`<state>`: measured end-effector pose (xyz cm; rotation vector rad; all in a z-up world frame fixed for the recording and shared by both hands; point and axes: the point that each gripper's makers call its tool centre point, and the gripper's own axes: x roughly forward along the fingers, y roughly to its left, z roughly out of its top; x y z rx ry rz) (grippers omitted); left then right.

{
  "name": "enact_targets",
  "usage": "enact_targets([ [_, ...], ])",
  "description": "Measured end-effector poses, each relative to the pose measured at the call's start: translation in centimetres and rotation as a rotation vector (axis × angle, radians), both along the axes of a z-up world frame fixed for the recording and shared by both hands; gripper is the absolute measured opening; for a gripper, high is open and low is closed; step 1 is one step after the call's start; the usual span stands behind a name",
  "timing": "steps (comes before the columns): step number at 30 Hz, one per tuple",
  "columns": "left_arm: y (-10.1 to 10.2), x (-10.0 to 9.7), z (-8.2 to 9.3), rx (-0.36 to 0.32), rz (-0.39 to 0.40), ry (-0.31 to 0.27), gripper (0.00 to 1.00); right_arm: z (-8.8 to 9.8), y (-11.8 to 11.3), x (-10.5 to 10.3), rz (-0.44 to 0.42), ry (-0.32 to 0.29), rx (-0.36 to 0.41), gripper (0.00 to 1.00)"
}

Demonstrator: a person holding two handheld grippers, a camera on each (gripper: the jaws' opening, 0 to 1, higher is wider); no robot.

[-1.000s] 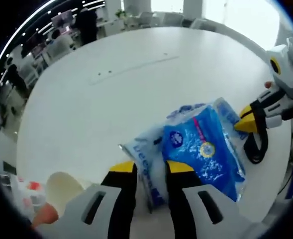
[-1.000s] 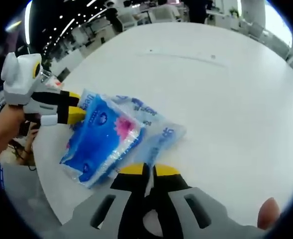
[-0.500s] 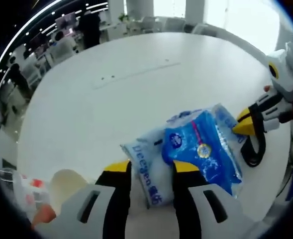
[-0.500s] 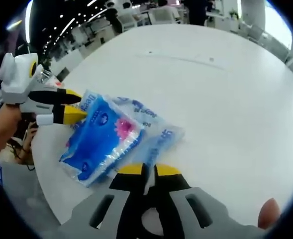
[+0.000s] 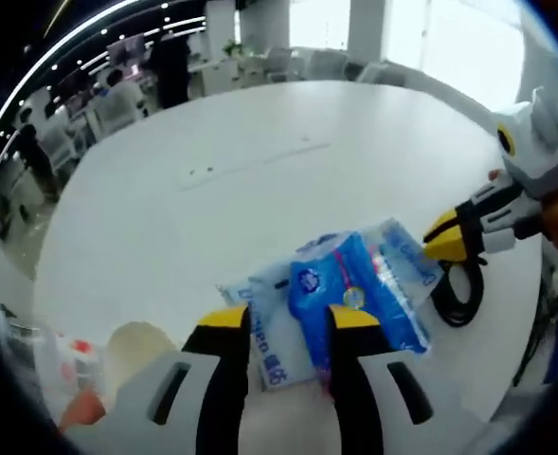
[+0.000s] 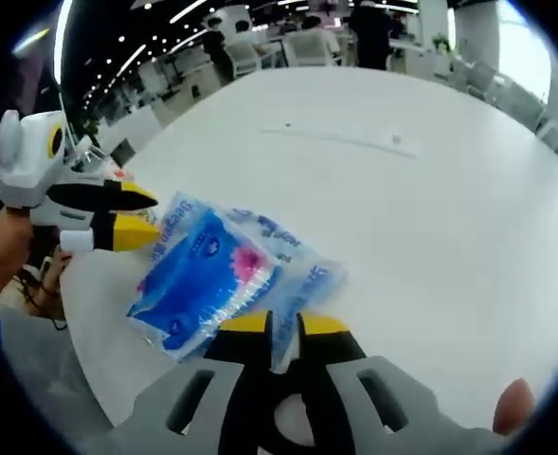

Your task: Arrange the tabletop items into an orderly group along one side of the table until the central work area is clear of visible clutter.

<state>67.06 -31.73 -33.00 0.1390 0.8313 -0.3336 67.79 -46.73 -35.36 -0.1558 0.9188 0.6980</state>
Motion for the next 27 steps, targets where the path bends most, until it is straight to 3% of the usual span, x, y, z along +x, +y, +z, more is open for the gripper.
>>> enact_targets([
  [6,-1.4,-1.4,2.0,-0.055,-0.037,-0.051,0.27,1.8,0.7,-0.5,0.026,-0.051,0.019,0.10],
  [10,-2.4,-3.3,2.7,-0.077,-0.059,-0.072,0.27,2.2,1.0,-0.8,0.063,-0.073,0.019,0.10],
  [21,-3.3,-8.4,1.6,-0.089,-0.060,-0.073,0.26,2.6,2.4,-1.3,0.176,-0.111,-0.010,0.13],
  [27,-2.7,-9.9,0.6,-0.104,-0.012,-0.045,0.26,2.7,3.3,-0.8,0.249,-0.146,-0.029,0.17],
])
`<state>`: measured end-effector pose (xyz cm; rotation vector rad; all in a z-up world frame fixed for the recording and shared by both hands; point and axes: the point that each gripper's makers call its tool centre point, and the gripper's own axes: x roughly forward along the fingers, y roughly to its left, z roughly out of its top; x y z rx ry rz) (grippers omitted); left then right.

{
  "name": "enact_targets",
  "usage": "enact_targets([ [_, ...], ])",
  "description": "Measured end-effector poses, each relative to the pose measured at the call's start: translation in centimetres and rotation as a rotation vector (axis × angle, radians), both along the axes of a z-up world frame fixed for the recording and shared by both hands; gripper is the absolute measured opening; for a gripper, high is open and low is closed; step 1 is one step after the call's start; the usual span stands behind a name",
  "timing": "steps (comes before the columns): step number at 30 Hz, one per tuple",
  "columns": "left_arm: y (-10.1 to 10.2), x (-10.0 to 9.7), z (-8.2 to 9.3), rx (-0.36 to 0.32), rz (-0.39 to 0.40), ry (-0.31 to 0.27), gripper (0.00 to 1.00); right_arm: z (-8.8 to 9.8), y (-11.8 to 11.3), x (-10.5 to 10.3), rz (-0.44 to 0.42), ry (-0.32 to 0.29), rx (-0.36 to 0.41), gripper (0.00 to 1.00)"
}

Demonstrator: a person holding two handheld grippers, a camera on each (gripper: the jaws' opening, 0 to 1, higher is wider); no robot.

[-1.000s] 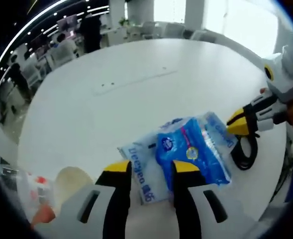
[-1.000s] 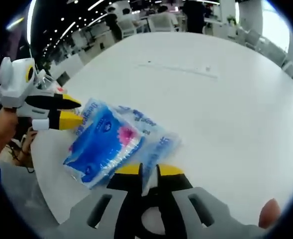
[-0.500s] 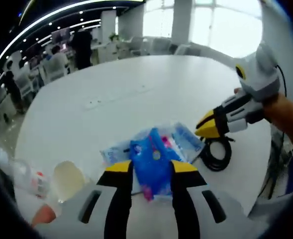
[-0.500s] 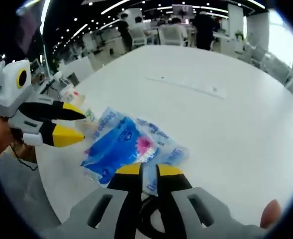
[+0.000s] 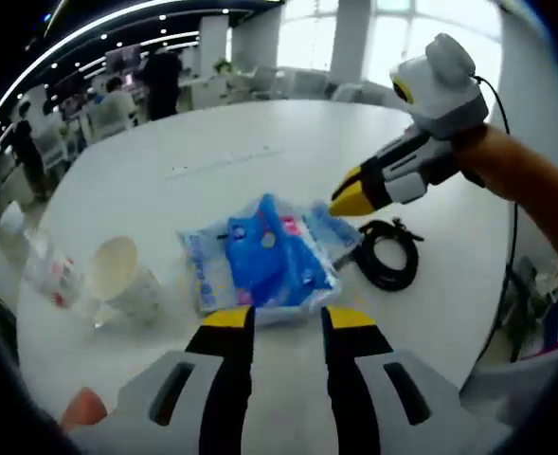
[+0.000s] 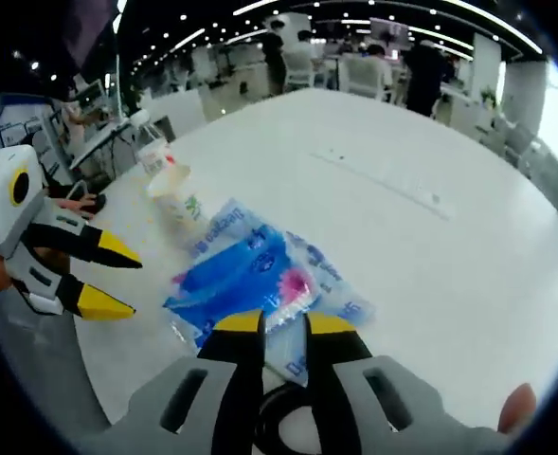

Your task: Arrange the tabletop items into an orderly group along one side of the table until the central work area is clear of visible clutter.

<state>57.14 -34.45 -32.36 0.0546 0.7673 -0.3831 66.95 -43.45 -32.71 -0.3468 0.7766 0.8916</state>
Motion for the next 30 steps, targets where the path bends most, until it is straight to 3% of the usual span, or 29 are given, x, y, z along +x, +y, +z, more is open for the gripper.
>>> enact_targets([
  [12,-0.8,-1.1,-1.5,-0.037,0.061,0.039,0.26,-0.5,1.5,1.6,0.092,-0.037,-0.030,0.24],
  [18,-1.5,-0.9,-2.1,-0.089,0.096,0.055,0.29,-1.2,2.4,2.3,0.134,-0.048,-0.039,0.28],
  [26,-2.2,-0.3,-2.9,-0.180,0.174,0.075,0.47,-2.5,3.0,3.1,0.187,-0.049,-0.070,0.31],
  [30,-2.8,0.1,-3.1,-0.235,0.210,0.089,0.48,-3.0,3.5,3.4,0.214,-0.054,-0.073,0.31],
])
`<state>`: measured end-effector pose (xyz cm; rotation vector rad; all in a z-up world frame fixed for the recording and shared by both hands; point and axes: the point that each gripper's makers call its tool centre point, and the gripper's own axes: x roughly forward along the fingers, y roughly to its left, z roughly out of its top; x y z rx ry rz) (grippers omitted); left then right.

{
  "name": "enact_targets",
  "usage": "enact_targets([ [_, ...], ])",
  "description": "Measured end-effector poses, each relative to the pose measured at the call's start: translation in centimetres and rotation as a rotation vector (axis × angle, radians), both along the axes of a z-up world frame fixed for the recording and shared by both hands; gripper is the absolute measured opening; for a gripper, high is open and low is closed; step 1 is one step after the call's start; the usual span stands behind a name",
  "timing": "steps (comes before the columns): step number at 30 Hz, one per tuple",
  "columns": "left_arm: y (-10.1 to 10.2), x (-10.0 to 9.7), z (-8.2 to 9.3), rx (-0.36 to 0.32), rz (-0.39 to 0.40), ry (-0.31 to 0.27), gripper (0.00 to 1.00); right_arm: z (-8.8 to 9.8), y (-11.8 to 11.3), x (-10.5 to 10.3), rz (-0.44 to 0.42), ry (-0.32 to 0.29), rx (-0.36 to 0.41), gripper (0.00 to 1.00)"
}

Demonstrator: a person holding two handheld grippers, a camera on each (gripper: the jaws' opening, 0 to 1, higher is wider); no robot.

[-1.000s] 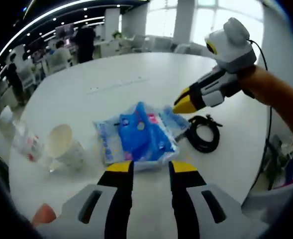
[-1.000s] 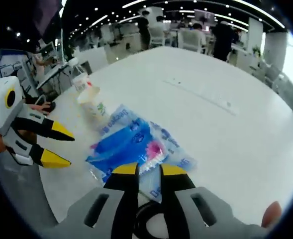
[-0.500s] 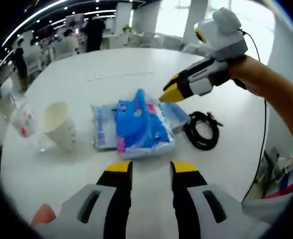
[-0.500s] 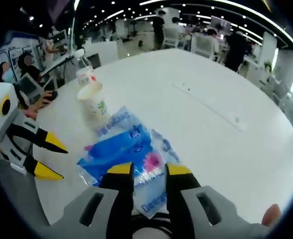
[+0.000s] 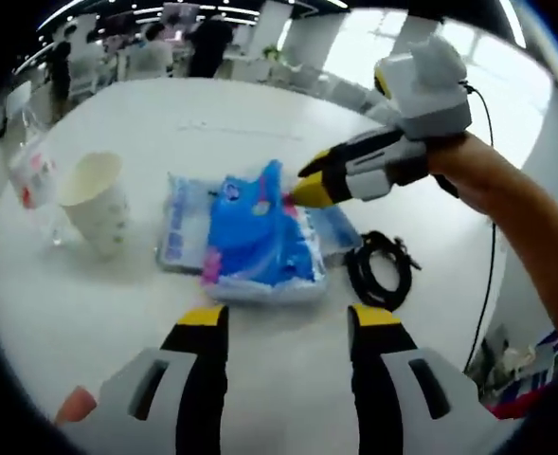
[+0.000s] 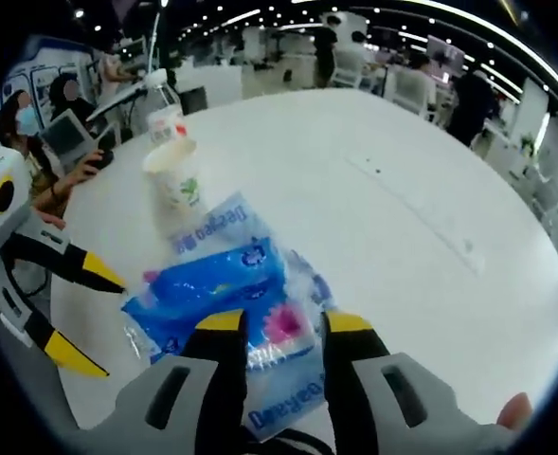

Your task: Arrange the tabletop items into an orderly group along one side of the table until the central work area is clear of visible clutter.

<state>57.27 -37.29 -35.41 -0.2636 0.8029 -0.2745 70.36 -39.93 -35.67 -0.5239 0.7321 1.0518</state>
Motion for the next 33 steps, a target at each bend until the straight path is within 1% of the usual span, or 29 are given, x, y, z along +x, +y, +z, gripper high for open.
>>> enact_targets([
  [5,-0.5,0.3,-0.7,0.000,0.010,0.020,0.49,-0.3,0.5,0.2,0.025,-0.005,-0.006,0.30],
  [11,-0.4,0.3,-0.9,-0.005,0.023,0.022,0.48,-0.6,0.5,0.1,0.033,0.003,-0.007,0.28],
  [16,-0.1,0.6,-1.0,-0.011,0.046,0.022,0.47,-0.5,0.4,-0.1,0.028,0.012,-0.005,0.24],
  [18,0.0,0.7,-0.9,-0.017,0.054,0.020,0.46,-0.4,0.3,-0.2,0.021,0.013,-0.008,0.21],
  [20,0.1,0.7,-0.8,-0.019,0.058,0.020,0.45,-0.2,0.2,-0.6,0.012,0.028,0.000,0.16],
  [23,0.4,0.6,-0.9,-0.019,0.066,0.020,0.45,-0.2,0.1,-0.9,0.004,0.041,-0.001,0.10],
  [26,1.0,0.6,-0.9,-0.022,0.082,0.019,0.45,-0.3,-0.3,-1.3,-0.003,0.055,-0.007,0.06],
  [33,2.4,0.9,-1.3,-0.024,0.123,0.023,0.41,-0.5,-0.7,-2.1,-0.033,0.089,0.002,0.05],
])
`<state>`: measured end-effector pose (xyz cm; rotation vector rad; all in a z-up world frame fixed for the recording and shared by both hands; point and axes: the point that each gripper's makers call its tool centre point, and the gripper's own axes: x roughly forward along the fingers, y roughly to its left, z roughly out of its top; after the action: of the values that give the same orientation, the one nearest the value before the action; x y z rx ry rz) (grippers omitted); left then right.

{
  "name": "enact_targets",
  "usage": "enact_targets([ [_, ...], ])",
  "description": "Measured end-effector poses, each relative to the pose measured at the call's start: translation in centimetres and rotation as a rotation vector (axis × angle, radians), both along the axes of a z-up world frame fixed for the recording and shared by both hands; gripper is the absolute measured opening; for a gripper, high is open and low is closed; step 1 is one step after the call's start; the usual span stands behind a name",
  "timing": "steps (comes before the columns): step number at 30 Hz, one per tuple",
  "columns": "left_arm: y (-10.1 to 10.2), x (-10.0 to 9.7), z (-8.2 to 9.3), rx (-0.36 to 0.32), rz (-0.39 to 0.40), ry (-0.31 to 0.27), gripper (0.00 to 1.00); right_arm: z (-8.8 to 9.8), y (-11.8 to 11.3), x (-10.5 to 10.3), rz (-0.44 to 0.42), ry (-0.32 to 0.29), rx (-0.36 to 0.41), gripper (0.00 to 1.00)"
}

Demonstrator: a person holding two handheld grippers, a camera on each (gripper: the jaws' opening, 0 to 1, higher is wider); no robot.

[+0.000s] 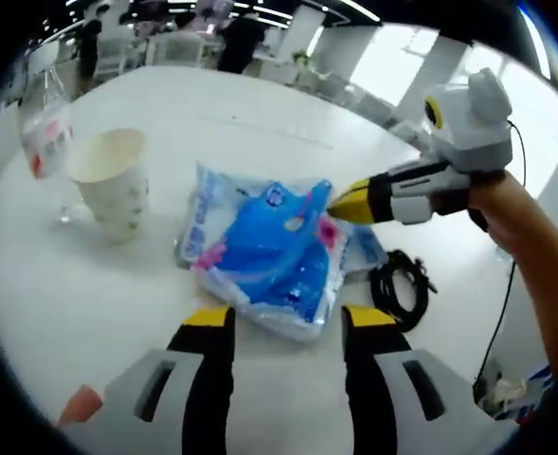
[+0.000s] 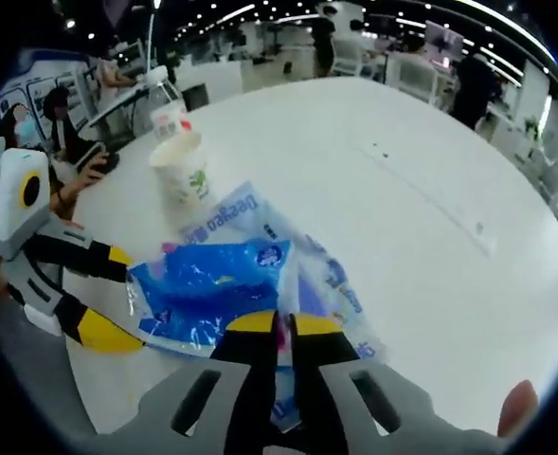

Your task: Arrange the tabletop items into an orderly group along one side of the table until the central work area is clear of visible clutter.

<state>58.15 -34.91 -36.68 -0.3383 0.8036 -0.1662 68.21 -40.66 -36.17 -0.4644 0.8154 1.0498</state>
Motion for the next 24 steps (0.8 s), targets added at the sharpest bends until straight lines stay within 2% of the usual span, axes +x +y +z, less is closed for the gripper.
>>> enact_targets([
  [9,1.3,0.3,-0.2,0.016,0.029,-0.003,0.32,0.1,0.0,-0.7,-0.007,0.019,0.010,0.03],
  [12,1.6,0.4,-0.4,0.019,0.028,0.000,0.25,0.1,0.0,-0.8,-0.006,0.019,0.011,0.04],
  [18,1.7,0.5,-0.5,0.017,0.033,0.000,0.24,-0.6,0.0,-0.8,0.002,0.014,0.001,0.09],
  [24,2.0,0.6,-0.6,0.024,0.035,0.002,0.21,-0.8,0.0,-1.0,0.001,0.024,0.001,0.05],
])
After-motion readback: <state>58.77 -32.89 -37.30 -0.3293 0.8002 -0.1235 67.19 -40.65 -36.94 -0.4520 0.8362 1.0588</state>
